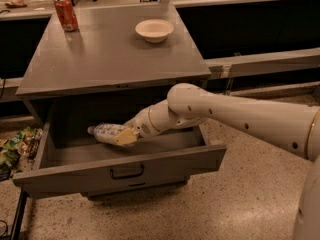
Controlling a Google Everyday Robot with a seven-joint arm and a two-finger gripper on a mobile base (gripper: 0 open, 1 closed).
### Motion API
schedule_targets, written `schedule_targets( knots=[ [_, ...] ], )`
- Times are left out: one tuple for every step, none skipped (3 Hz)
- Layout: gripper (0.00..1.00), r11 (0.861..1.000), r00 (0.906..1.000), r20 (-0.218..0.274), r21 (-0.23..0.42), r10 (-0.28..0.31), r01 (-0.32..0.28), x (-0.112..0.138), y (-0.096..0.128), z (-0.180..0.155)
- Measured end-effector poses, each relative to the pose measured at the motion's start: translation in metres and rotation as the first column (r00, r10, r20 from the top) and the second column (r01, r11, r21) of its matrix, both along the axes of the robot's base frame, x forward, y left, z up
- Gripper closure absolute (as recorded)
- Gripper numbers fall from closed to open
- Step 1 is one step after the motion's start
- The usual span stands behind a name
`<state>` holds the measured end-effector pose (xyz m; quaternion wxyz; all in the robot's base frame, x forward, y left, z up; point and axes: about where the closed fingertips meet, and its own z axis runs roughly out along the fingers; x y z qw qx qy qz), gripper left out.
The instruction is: Place blue plastic bottle into top drawer
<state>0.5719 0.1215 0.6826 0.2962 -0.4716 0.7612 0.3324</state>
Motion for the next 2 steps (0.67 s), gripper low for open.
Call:
schedule_targets(
  knots=[
    [0.31, 1.000, 0.9998, 0.016, 0.010, -0.015, 0.015, 0.0033, -0.0002, -0.0055],
    [0.28, 0.999, 0.9995, 0.015, 0.020, -0.029, 0.029, 0.0042, -0.0031, -0.0063]
  ],
)
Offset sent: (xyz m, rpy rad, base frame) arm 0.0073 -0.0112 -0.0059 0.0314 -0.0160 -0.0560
